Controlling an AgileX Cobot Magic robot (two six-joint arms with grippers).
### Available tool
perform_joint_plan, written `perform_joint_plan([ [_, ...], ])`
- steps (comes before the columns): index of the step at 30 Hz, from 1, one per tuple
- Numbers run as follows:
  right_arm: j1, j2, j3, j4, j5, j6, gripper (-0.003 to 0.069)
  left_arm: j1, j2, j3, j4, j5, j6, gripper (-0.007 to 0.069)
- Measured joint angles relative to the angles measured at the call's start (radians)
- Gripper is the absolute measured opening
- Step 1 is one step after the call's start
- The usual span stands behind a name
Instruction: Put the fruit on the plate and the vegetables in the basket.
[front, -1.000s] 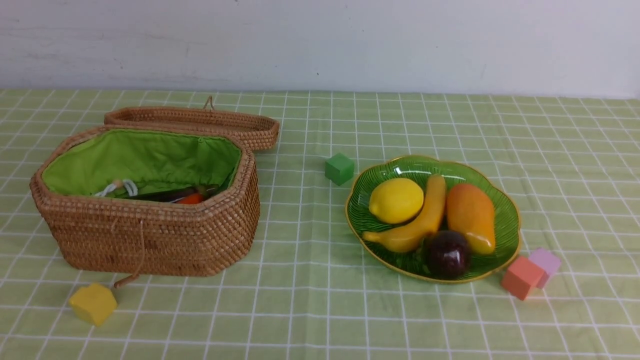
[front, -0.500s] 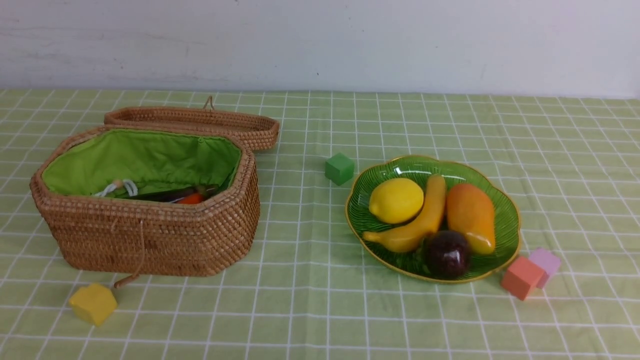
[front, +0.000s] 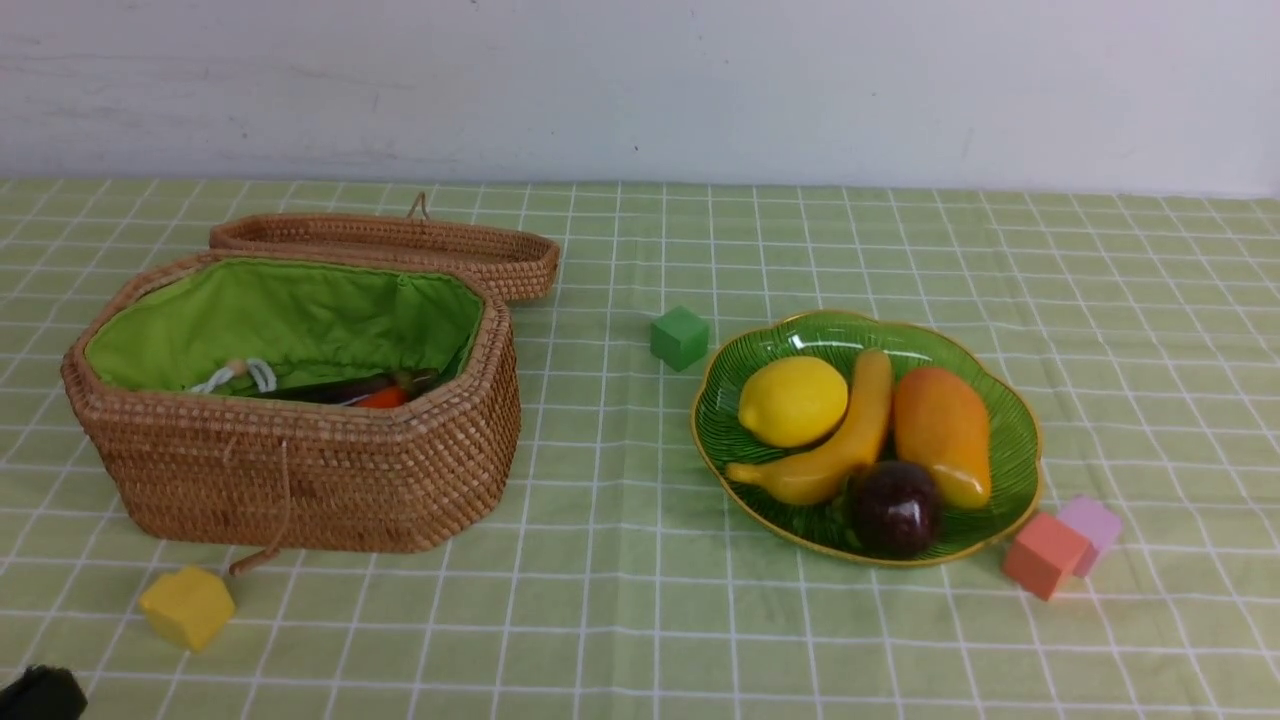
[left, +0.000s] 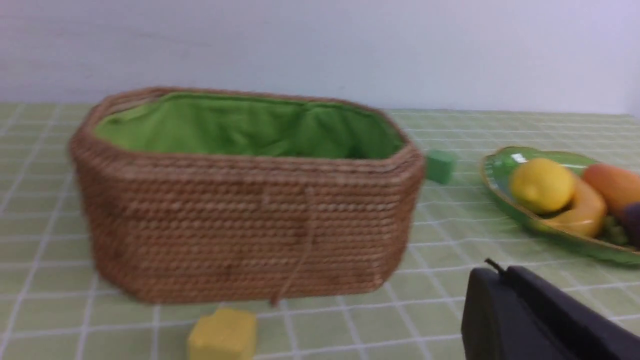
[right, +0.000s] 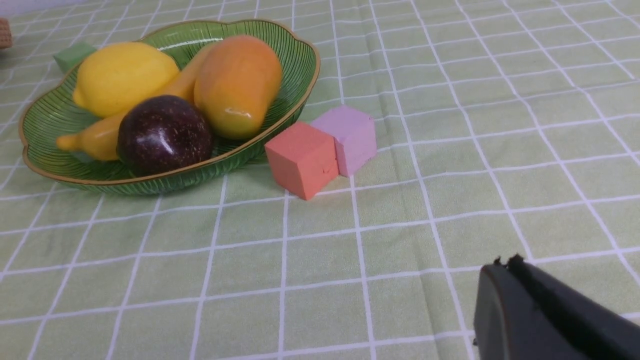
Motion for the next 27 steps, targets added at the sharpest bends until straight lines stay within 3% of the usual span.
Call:
perform_joint_plan([
  [3, 0.000, 0.000, 0.000, 0.000, 0.000, 0.000, -0.0002, 0.063, 0.000, 0.052, 0.020, 0.049, -0.065, -0.0013],
  [8, 0.000, 0.000, 0.000, 0.002, 0.000, 0.000, 0.0002, 0.077, 0.000, 0.063, 0.020, 0.197, -0.130, -0.0013],
  [27, 0.000, 0.000, 0.000, 0.002, 0.000, 0.000, 0.0020, 0.077, 0.000, 0.063, 0.020, 0.189, -0.134, -0.0013],
])
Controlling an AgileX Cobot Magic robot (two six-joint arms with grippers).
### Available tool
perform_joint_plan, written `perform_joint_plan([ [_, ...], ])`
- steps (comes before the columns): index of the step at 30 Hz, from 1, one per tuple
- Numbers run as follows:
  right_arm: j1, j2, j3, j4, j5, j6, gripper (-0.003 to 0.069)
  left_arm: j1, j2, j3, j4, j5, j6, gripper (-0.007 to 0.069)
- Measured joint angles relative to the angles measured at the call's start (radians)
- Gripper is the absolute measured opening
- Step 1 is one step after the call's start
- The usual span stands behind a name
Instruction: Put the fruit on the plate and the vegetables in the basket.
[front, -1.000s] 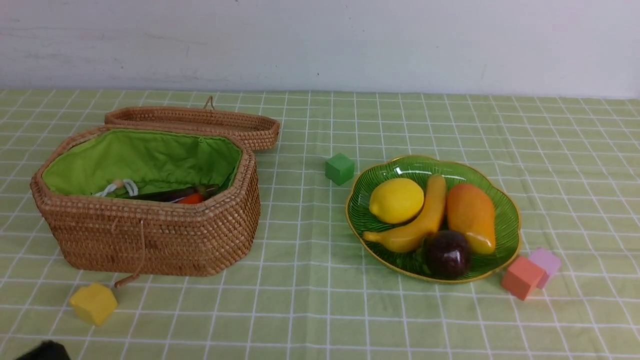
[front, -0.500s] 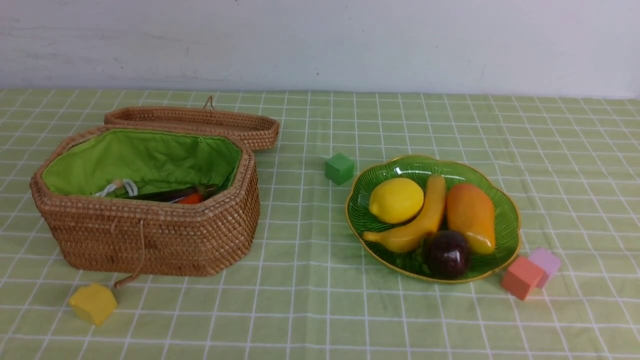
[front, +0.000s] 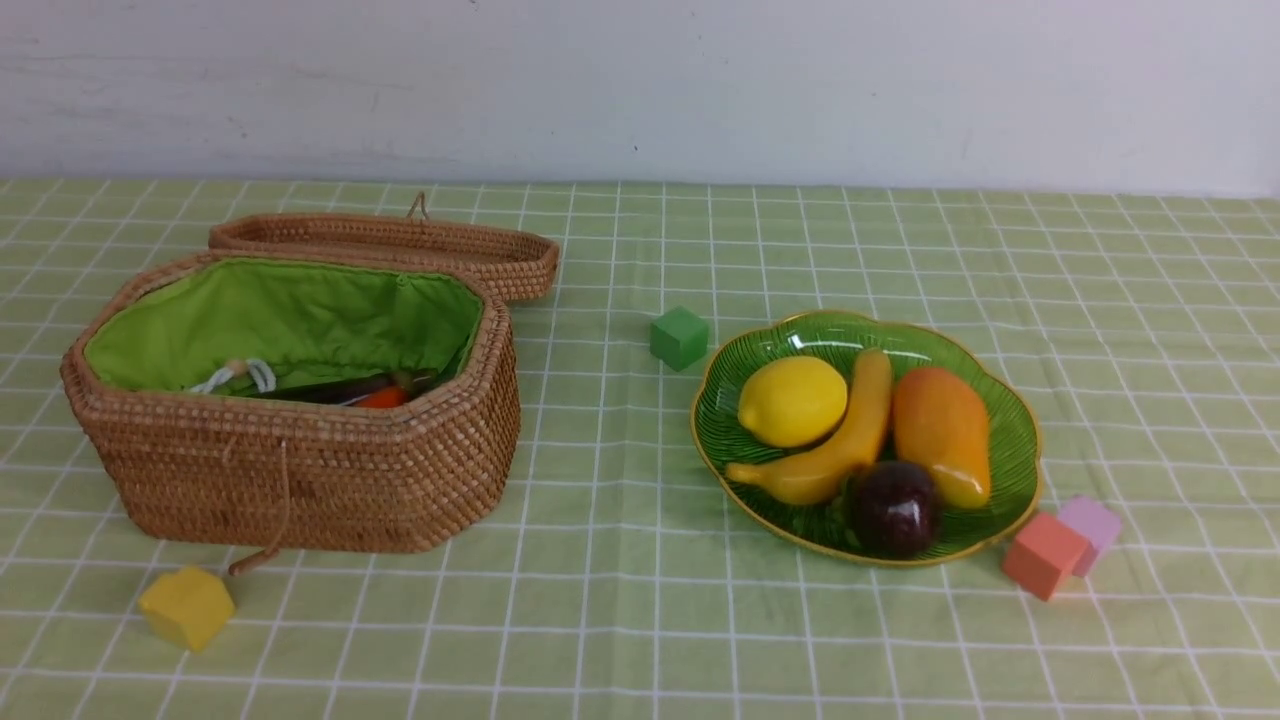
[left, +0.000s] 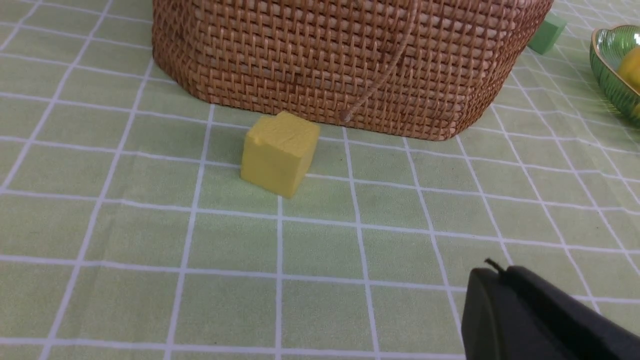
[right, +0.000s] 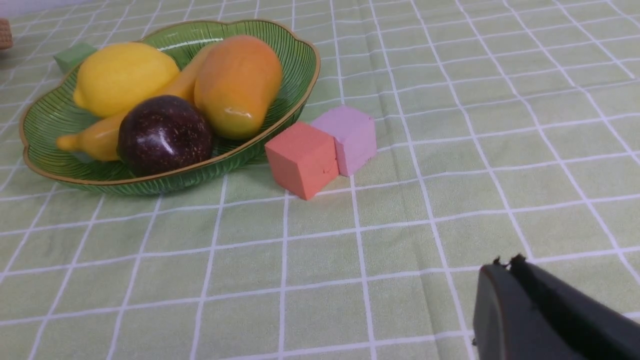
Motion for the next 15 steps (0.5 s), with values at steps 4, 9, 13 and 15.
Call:
perform_joint_plan([
  [4, 0.000, 0.000, 0.000, 0.000, 0.000, 0.000, 0.0023, 0.000, 0.000, 0.000, 0.000, -0.001, 0.000, -0.0013],
  [9, 0.000, 0.000, 0.000, 0.000, 0.000, 0.000, 0.0028, 0.000, 0.000, 0.000, 0.000, -0.001, 0.000, -0.0013],
  [13, 0.000, 0.000, 0.000, 0.000, 0.000, 0.000, 0.0034, 0.000, 0.000, 0.000, 0.000, -0.001, 0.000, -0.0013],
  [15, 0.000, 0.000, 0.000, 0.000, 0.000, 0.000, 0.0038, 0.000, 0.000, 0.000, 0.000, -0.001, 0.000, -0.0013],
])
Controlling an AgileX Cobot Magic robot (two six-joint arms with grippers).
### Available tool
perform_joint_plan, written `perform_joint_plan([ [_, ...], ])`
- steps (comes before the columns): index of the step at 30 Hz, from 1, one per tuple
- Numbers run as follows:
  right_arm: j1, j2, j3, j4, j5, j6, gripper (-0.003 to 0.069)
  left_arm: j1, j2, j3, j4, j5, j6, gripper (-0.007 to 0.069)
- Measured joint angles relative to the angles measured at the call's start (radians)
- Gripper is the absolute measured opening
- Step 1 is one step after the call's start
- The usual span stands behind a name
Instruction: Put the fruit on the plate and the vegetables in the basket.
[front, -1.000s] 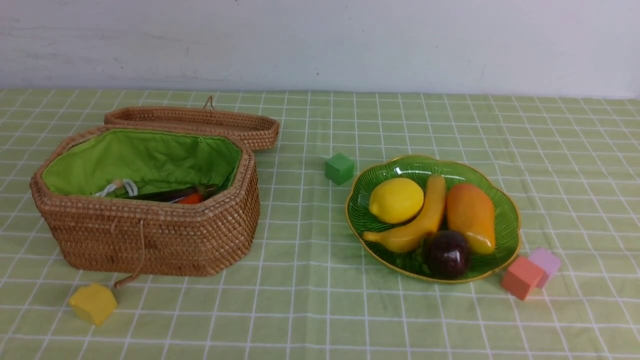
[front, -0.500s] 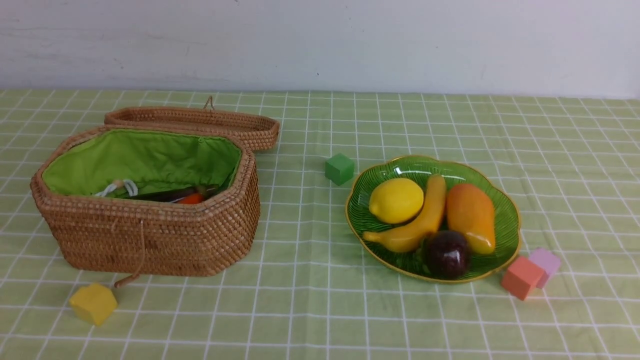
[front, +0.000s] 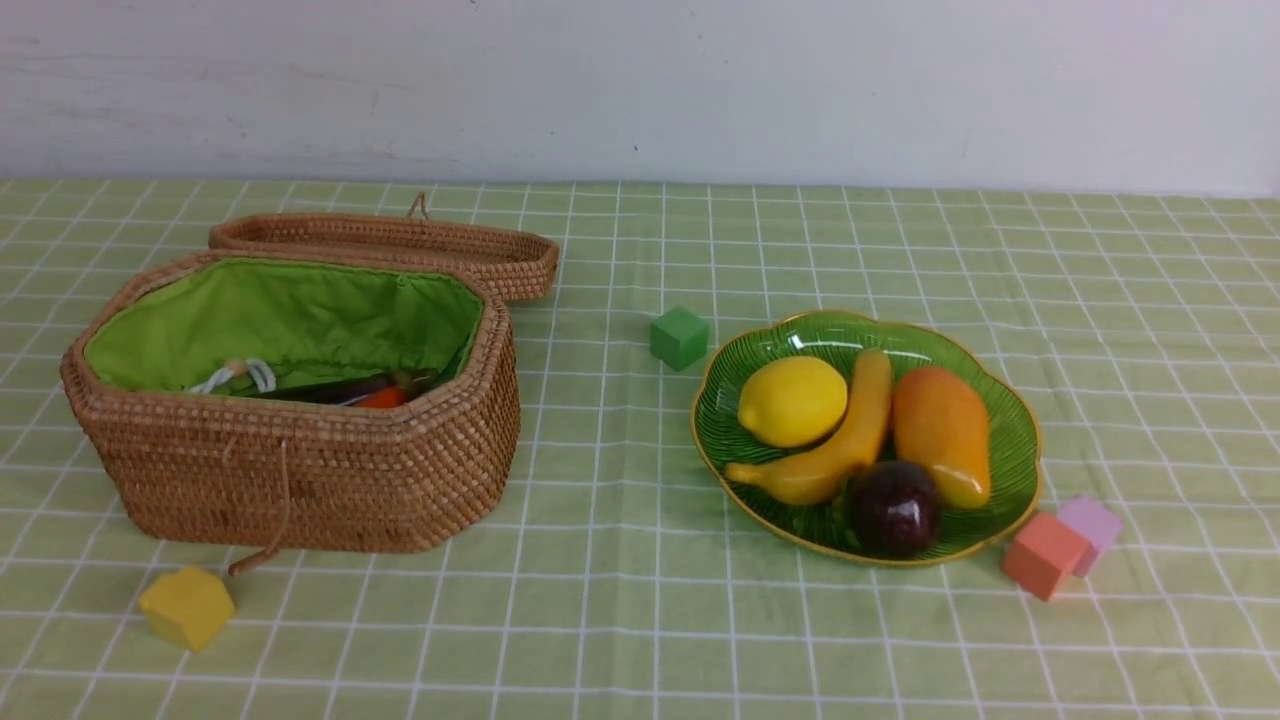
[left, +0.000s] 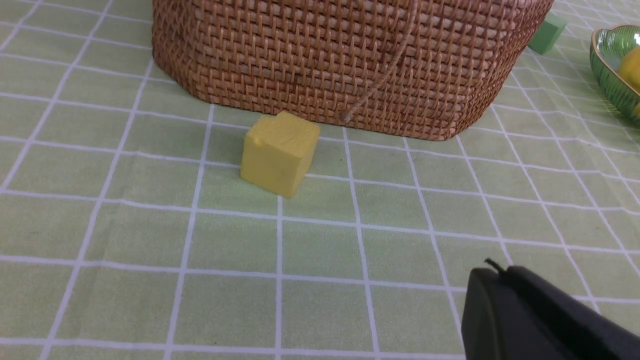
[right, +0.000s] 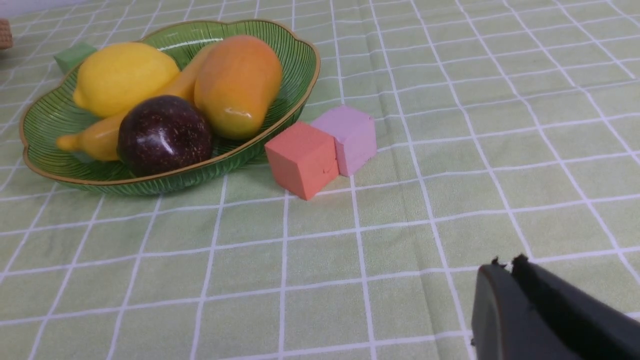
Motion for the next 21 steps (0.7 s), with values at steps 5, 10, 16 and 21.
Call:
perform_joint_plan([
  [5, 0.000, 0.000, 0.000, 0.000, 0.000, 0.000, 0.0045, 0.000, 0.000, 0.000, 0.000, -0.001, 0.000, -0.0013],
  [10, 0.000, 0.000, 0.000, 0.001, 0.000, 0.000, 0.0052, 0.000, 0.000, 0.000, 0.000, -0.001, 0.000, -0.0013],
  [16, 0.000, 0.000, 0.000, 0.001, 0.000, 0.000, 0.0061, 0.000, 0.000, 0.000, 0.000, -0.001, 0.000, -0.0013],
  [21, 0.000, 0.000, 0.000, 0.001, 0.000, 0.000, 0.0069, 0.000, 0.000, 0.000, 0.000, -0.001, 0.000, -0.0009],
])
